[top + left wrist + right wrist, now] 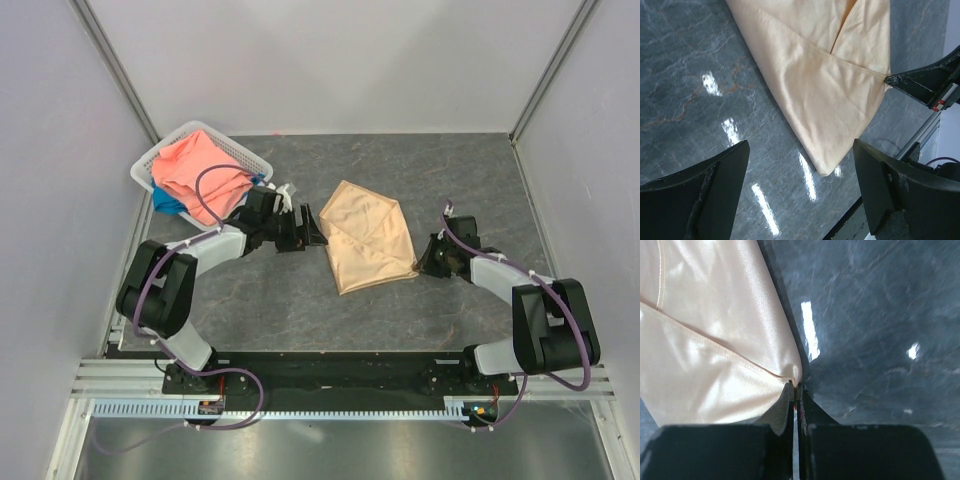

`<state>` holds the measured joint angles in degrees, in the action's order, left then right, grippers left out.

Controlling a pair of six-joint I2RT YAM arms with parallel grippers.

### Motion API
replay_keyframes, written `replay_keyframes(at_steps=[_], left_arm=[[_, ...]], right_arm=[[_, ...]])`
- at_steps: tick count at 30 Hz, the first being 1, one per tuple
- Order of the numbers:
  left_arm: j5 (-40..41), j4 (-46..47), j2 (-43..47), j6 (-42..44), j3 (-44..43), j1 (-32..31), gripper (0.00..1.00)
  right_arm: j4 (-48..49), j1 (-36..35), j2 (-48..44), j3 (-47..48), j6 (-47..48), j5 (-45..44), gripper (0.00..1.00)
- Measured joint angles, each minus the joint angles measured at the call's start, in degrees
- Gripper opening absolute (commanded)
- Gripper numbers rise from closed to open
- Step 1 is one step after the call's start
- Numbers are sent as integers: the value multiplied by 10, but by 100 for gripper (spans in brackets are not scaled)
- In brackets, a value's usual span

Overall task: Fold the napkin, place the utensils inside, and roll it up
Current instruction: Fold the napkin, then roll the napkin with the utensil

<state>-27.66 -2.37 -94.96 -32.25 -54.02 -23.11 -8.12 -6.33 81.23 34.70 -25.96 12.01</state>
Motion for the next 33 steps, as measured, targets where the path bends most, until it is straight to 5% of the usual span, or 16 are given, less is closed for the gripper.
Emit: replay_keyframes(at_steps=[5, 12, 33], left_arm=[[-7, 21, 13, -10, 61, 0, 87], [-28, 64, 26, -41, 138, 0, 63], [-52, 257, 6, -170, 245, -52, 47]], right_arm=[[-5, -41, -45, -39, -74, -18, 0], [-3, -92, -101, -87, -176, -52, 0], [2, -104, -118, -98, -234, -73, 0]])
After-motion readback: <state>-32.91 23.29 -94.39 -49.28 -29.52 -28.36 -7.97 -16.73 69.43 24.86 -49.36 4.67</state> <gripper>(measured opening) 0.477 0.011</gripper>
